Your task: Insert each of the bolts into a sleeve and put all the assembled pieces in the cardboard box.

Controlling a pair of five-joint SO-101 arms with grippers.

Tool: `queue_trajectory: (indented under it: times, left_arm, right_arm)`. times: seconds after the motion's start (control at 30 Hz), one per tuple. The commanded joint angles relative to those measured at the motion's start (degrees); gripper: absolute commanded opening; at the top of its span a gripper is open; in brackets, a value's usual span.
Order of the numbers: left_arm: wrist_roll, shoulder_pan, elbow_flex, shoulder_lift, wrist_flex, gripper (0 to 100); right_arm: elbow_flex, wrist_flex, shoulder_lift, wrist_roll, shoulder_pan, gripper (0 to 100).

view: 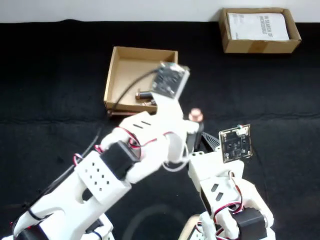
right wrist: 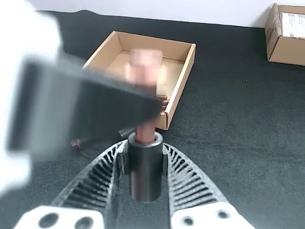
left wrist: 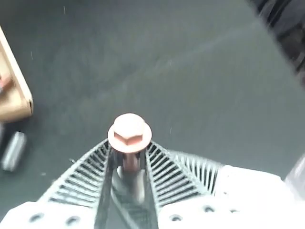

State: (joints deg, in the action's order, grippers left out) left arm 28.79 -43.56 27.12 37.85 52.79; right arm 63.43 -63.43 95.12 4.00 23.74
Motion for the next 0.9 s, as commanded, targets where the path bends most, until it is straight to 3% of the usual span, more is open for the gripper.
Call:
queue_trajectory:
  times: [0.0, 0.1, 0.2, 0.4, 0.5, 0.7, 0.87]
  left_arm:
    - [0.0, -2.59, -0.22, 1.71, 4.4, 1]
    - [-0.09, -2.59, -0.75, 1.71, 5.8, 1]
    - [-7.03, -2.77, -0.75, 1.71, 7.47, 3]
    - [-10.46, -2.95, -5.23, 7.78, 17.41, 22]
    - [-13.45, -2.95, -9.63, 10.15, 22.42, 26]
    - [-19.43, -2.95, -21.14, 13.23, 33.93, 24]
    - [-22.86, -2.68, -31.25, 15.87, 35.25, 5]
  right_arm:
    - [-0.66, 0.31, 0.4, 0.35, -0.66, 0.8]
    - [-0.57, 0.31, 0.4, 0.35, -0.66, 0.8]
    - [-0.57, 0.31, 0.4, 0.35, -0.66, 0.8]
    - [-0.66, 0.31, 0.4, 0.35, -0.66, 0.8]
    - [-0.57, 0.4, -0.04, 0.35, -0.66, 0.8]
    - [-0.31, 4.79, -0.22, -0.7, -0.75, 0.8]
    - [-1.01, 9.71, -3.3, -6.42, -0.75, 0.8]
